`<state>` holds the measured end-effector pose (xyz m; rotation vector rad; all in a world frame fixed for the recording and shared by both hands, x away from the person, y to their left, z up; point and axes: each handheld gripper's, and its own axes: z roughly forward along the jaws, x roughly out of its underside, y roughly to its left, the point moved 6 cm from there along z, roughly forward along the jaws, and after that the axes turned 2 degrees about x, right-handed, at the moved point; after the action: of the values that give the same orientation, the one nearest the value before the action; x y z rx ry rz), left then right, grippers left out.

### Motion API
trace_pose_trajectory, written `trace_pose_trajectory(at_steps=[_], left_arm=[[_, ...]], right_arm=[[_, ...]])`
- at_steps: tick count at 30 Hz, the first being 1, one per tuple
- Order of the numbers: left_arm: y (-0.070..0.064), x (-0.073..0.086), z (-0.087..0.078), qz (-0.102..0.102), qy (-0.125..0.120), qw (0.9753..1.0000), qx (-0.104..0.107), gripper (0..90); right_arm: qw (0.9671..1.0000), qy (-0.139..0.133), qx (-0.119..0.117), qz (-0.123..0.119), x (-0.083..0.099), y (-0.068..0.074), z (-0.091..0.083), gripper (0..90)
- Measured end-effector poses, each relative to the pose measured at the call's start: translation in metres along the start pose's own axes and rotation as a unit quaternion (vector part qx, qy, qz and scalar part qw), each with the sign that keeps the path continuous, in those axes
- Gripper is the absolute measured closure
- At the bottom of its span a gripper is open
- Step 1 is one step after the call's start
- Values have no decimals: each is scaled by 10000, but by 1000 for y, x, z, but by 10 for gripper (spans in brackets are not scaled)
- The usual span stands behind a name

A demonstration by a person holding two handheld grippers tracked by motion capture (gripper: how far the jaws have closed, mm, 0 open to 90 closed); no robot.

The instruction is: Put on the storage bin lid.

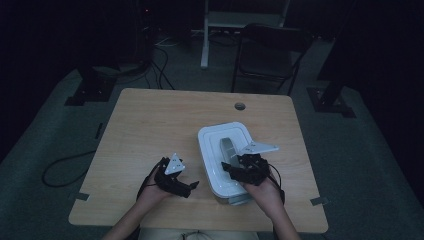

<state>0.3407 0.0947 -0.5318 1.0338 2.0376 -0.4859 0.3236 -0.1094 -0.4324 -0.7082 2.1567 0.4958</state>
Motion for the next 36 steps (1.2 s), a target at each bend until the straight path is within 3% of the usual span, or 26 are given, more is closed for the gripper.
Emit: trace_pose_trajectory(at_steps=[3,11,15,16,21,29,30,34,36], left_arm=[[0,1,1,-14,18,10000,-13,5],[0,-1,1,-32,15,10000,13,5],[-2,-3,2,-29,18,10000,38,5],[-2,-4,2,-25,2,10000,47,5],[-1,-7,1,-48,-33,10000,32,5],[0,-10,1,-79,-42,10000,8,5],[0,-10,1,-79,-42,10000,8,5],[2,-13,0,-165,-82,9998,-22,5],[2,-13,0,-165,-82,9998,-22,5]], right_arm=[[10000,25,-24,-37,1,-3,3,590],[9999,18,45,-93,-1,-2,5,567],[9999,18,25,-124,-2,2,4,461],[9999,-24,-123,-88,-3,2,2,409],[9995,-97,-292,17,-5,-1,-6,389],[9994,-272,-193,12,-9,-6,-21,295],[9994,-315,-129,6,-9,-8,-23,295],[9982,-586,89,119,-12,-26,-36,128],[9979,-620,122,164,-12,-30,-39,128]])
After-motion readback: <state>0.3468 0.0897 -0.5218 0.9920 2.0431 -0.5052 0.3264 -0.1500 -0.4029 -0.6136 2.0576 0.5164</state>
